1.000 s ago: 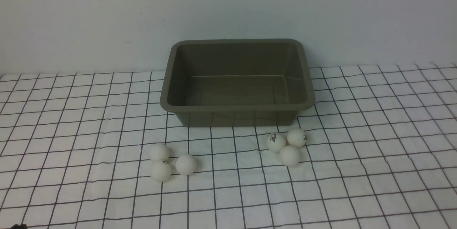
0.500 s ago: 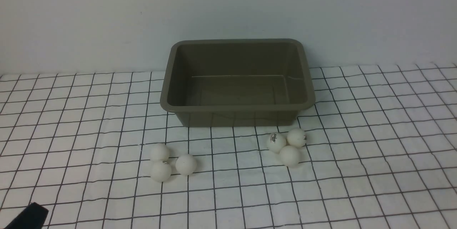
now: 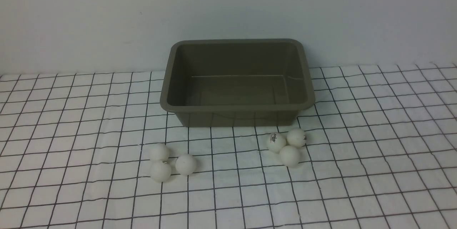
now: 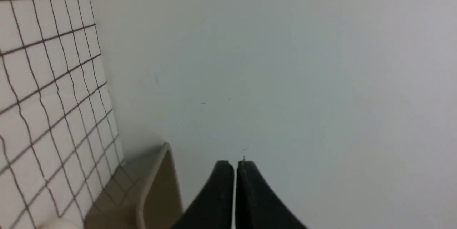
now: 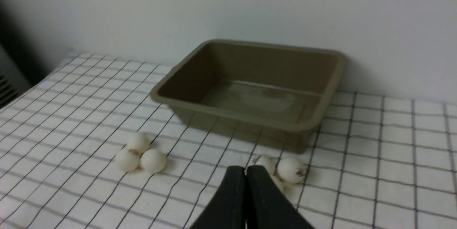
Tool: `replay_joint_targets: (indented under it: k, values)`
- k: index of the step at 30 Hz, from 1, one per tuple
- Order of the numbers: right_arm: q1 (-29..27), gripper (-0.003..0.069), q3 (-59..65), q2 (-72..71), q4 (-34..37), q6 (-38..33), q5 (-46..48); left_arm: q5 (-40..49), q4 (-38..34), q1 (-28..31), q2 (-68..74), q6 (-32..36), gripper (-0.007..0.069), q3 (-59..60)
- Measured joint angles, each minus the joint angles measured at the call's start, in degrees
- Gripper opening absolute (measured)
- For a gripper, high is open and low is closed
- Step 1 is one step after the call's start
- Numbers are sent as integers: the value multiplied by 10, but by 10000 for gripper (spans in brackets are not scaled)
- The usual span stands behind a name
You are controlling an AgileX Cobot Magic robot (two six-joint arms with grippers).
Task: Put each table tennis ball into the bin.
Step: Use the right arm to clamp the table tennis ball closest to it
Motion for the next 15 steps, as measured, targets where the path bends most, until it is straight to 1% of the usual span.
replay_joint_targets:
  k: [4,6,9,12,14,15]
  values:
    - [0,-18,-64,122,25,-11,87,49,73,0,0,137,-4,-43]
    - [0,-18,-83,176,45,-28,112,102,120,0,0,256,-4,-102]
    - [0,-18,-101,232,101,-74,134,169,143,0,25,380,-4,-177]
    - [0,-18,-122,289,172,-120,165,248,154,0,99,452,-4,-247]
    - [0,-18,-141,319,200,-133,184,295,171,0,157,461,-4,-284]
    - [0,-18,-151,332,207,-135,193,328,193,0,201,462,-4,-308]
